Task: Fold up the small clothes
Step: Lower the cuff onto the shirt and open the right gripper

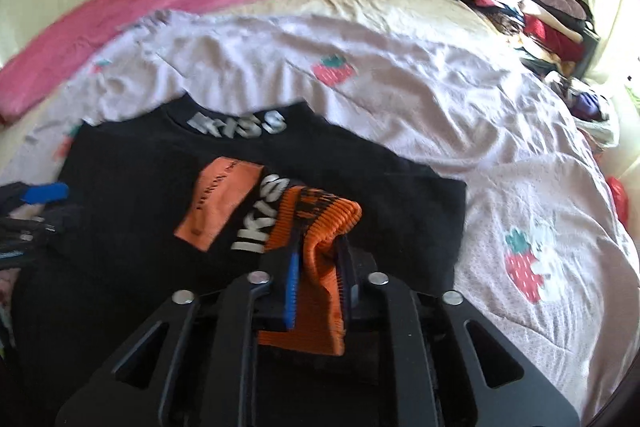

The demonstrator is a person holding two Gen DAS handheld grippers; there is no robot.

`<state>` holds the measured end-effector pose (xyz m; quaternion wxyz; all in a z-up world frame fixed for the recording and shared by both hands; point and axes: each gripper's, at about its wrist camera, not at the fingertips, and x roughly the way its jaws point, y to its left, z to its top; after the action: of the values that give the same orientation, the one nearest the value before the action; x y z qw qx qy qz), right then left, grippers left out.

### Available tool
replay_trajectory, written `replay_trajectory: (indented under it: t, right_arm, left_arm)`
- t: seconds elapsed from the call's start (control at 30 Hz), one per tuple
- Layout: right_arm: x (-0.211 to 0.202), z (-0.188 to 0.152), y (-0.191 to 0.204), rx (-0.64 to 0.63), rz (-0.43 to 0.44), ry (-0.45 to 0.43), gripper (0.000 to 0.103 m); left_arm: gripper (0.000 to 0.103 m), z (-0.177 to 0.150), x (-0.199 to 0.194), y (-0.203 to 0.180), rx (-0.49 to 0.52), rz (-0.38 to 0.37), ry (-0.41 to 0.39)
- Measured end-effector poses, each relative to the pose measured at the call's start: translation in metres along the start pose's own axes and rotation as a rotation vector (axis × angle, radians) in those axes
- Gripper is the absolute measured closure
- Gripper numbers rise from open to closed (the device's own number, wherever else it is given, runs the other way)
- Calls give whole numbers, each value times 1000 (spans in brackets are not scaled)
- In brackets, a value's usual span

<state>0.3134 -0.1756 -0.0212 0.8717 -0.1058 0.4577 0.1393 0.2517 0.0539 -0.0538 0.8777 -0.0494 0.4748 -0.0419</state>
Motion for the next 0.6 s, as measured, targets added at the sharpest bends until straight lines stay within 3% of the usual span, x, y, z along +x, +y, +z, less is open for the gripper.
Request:
replay_trajectory:
  t: [0.07, 0.17, 0.2, 0.27, 0.3, 0.4, 0.53, 0.6]
  right_arm:
    - [3, -3, -1, 6, -26, 19, 77]
    - [-13, -7, -5, 60, -14, -35, 74]
    - [-23, -8, -3, 69, 3, -70, 72]
    - [-38, -10, 5, 76, 40, -124, 56]
    - [-43, -13, 14, 62, 92, -137, 56]
    - [-40, -16, 34, 0, 145, -100, 55]
    - [-16, -23, 46, -19, 124, 3, 55]
    - [-6, -27, 43, 5, 102, 31, 48]
  left_arm:
    - [44, 0, -1, 0, -2, -1, -1]
    - [44, -1, -4, 0, 1, -4, -5]
    - [44, -1, -5, 0, 6, -3, -4]
    - [44, -1, -6, 0, 8, -3, -4]
    - [44, -1, -7, 1, 6, -2, -5]
    - [44, -4, -10, 3, 3, 1, -7]
    - [44, -7, -14, 4, 3, 2, -10]
    - [44, -9, -16, 5, 2, 3, -12]
